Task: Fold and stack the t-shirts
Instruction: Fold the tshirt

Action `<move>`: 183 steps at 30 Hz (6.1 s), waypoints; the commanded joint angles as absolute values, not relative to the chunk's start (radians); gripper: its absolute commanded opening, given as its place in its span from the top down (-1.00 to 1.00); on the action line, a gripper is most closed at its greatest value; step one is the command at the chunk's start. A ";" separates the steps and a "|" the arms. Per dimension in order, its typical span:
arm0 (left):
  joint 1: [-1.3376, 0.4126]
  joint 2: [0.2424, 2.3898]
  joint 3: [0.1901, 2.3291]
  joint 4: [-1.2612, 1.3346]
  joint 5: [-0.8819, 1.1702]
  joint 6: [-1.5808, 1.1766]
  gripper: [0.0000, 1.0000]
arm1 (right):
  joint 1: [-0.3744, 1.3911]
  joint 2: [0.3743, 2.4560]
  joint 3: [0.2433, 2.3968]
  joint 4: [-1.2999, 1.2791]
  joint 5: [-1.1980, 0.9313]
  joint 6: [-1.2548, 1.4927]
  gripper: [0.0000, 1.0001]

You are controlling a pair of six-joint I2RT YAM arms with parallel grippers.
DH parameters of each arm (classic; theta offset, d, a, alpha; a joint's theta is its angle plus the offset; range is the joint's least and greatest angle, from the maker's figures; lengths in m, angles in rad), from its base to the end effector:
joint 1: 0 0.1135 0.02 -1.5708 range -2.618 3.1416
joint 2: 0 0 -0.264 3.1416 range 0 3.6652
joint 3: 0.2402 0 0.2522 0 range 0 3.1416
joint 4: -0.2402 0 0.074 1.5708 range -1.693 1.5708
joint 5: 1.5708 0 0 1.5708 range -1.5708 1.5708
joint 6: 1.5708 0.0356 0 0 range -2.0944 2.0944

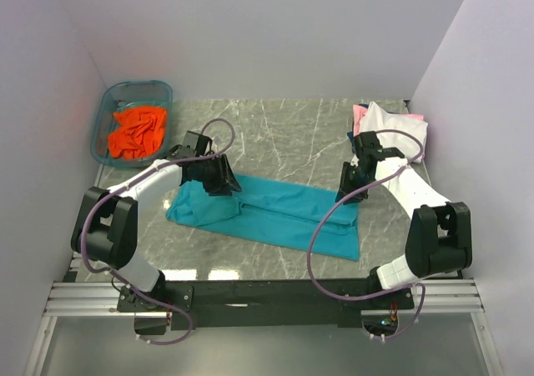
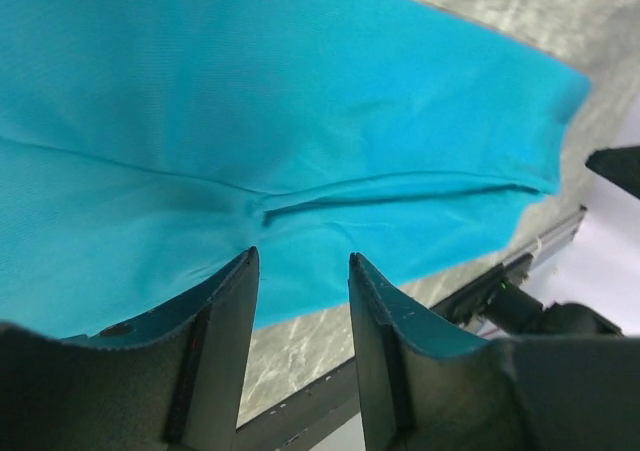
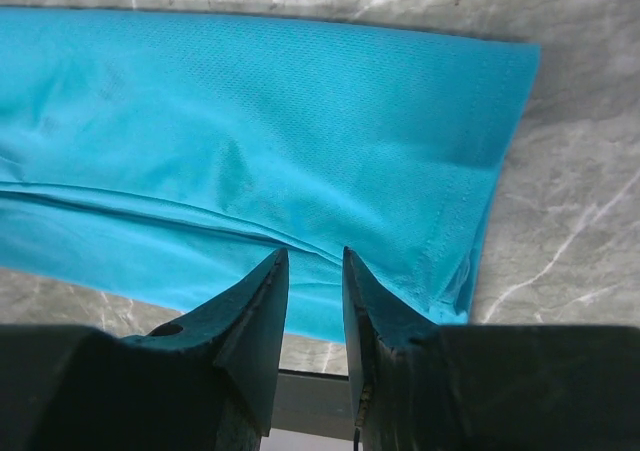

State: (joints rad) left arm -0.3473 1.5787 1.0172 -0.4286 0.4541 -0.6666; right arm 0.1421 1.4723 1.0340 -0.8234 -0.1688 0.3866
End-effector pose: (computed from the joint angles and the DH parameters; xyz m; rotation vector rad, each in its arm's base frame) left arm 0.2951 -0.1234 0.2092 -0.2451 2.6938 -0.9365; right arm 0.2709 0.0448 0.2227 0.3121 2.8499 0.3508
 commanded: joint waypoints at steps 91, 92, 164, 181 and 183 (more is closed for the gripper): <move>-0.377 2.112 1.609 -0.644 0.357 -0.634 -0.07 | 0.399 1.529 0.824 -0.815 -0.175 0.370 0.35; -0.374 2.123 1.606 -0.638 0.376 -0.637 -0.07 | 0.403 1.535 0.819 -0.805 -0.179 0.370 0.35; -0.360 1.709 1.398 -0.632 0.272 -0.405 -0.22 | 0.732 1.674 1.034 -0.807 -0.193 0.531 0.11; -0.478 1.381 0.914 -0.652 0.296 -0.592 -0.17 | 0.732 1.727 0.991 -0.805 -0.179 0.545 0.29; -0.494 1.365 0.884 -0.657 0.301 -0.604 -0.16 | 0.732 1.729 0.979 -0.801 -0.183 0.543 0.37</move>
State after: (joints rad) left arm -0.4713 1.4059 0.9131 -0.6563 0.2775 -0.5594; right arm 0.7288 1.7199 0.9951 -0.8108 -0.1932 0.5350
